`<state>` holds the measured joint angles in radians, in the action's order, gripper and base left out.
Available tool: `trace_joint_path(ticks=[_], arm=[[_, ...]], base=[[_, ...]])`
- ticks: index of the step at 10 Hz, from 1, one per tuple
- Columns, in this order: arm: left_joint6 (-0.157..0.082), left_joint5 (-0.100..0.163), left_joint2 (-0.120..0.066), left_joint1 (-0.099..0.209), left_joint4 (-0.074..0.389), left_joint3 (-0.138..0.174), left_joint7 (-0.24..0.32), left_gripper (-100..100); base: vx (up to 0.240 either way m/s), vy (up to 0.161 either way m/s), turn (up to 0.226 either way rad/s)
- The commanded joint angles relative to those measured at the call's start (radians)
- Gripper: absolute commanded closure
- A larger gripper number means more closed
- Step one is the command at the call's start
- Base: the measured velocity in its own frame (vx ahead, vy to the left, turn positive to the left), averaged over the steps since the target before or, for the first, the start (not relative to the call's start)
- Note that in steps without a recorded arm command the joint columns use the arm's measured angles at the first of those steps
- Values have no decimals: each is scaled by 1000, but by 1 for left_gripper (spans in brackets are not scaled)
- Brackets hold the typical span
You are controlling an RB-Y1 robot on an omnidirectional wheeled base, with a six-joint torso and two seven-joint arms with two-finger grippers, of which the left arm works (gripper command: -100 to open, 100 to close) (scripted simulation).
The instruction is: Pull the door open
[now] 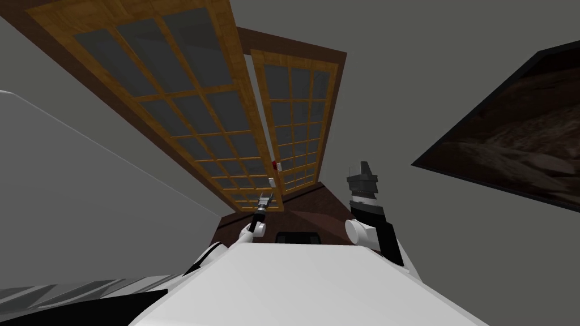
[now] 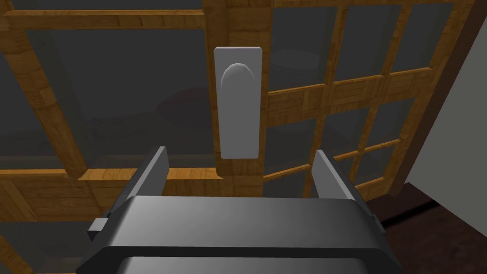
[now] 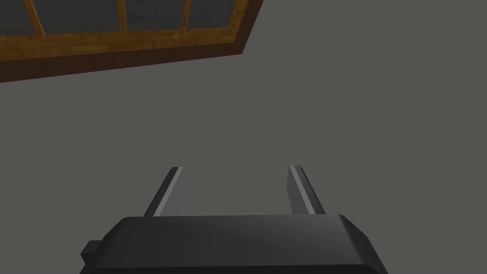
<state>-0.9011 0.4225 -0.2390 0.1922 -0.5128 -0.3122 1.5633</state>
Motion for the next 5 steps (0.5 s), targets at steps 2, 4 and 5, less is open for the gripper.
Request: trace_joint_path(ticks=[2,4,5], arm=[[2,4,1,1,-2,-3,19,-100],[-13,12,-24,-13,7,5,46,-100],[-28,18,-48,-26,16,14,68,-100]], base=[[-19,24,-6],[156,-87,-142],[253,-90,-169]])
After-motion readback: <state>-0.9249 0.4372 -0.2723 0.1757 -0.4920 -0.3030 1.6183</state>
